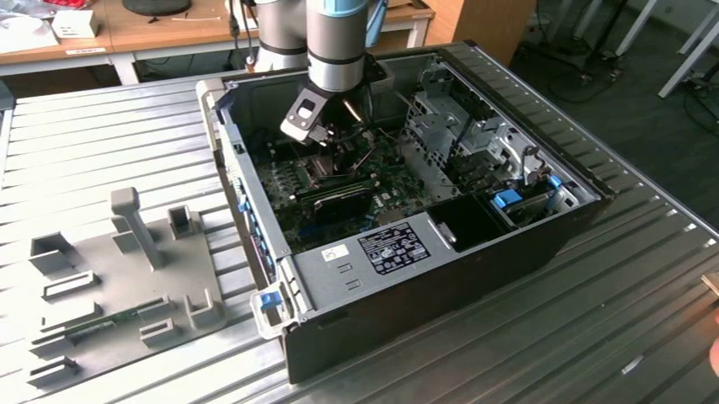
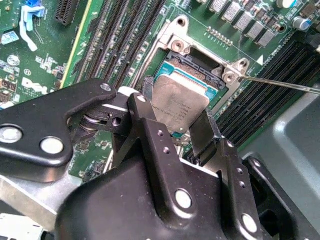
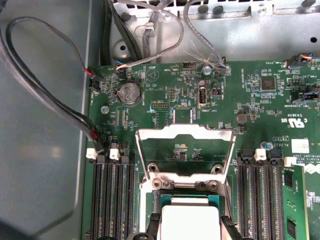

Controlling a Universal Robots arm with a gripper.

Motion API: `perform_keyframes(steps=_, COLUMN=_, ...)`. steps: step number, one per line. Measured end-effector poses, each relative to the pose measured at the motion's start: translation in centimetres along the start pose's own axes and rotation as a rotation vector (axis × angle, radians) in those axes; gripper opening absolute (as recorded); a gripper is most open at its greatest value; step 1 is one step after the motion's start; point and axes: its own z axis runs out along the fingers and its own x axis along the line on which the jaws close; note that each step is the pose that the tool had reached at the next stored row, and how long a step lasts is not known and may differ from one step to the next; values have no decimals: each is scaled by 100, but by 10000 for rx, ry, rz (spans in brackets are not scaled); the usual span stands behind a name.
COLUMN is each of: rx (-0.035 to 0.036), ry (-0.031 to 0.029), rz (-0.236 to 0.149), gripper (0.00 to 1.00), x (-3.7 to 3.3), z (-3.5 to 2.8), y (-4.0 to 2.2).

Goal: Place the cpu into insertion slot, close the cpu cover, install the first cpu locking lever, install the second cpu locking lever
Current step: 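Place the cpu into insertion slot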

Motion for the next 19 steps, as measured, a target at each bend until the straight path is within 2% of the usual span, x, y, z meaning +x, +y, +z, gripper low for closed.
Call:
perform_keyframes(steps=2, rx=-4, ry=21, rz=-12, gripper=54, x=3, z=1, y=-11)
perform_keyframes(steps=10, rx=-48, ry=34, rz=-208, gripper=54, x=9, z=18, y=-31)
perform_keyframes(steps=15, rx=-55, ry=37, rz=-203, gripper=54, x=10, z=19, y=-36)
perform_keyframes(steps=19, rx=-103, ry=24, rz=-21, gripper=54, x=9, z=26, y=-50)
